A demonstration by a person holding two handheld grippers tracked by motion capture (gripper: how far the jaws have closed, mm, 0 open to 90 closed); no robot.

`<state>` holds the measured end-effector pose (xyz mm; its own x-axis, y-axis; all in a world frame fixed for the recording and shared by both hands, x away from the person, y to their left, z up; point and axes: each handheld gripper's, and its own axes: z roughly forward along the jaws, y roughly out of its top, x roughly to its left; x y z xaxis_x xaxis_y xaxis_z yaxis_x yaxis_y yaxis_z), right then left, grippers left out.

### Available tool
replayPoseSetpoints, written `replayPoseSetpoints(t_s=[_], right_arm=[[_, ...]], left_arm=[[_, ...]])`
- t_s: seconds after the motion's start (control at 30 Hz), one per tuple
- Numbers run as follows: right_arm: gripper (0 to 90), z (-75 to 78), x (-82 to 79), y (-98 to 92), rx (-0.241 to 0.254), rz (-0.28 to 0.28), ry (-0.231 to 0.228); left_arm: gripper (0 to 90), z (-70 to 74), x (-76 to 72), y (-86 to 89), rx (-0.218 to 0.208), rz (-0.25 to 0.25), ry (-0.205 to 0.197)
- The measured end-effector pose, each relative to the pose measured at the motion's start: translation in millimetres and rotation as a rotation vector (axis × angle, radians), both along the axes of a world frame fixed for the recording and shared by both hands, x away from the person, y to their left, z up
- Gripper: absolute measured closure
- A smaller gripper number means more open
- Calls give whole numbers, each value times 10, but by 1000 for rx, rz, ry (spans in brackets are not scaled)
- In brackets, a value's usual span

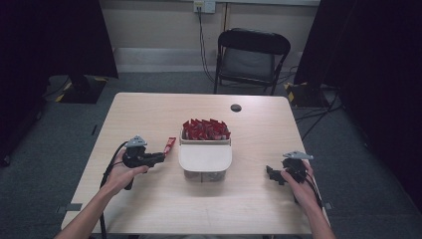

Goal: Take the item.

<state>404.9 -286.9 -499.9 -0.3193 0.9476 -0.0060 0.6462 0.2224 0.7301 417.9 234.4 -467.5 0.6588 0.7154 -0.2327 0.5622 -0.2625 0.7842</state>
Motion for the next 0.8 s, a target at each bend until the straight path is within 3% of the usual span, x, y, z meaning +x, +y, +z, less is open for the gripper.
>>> replayPoseSetpoints(t_s=[0.43, 0.6, 0.8], right_arm=[[118, 0, 0, 0, 0, 0, 0], [118, 0, 0, 0, 0, 0, 0], [118, 0, 0, 0, 0, 0, 0]], left_arm=[[737, -46, 5, -16, -34, -25, 53], [577, -32, -4, -23, -78, -19, 64], [439, -19, -10, -43, -91, -10, 56]])
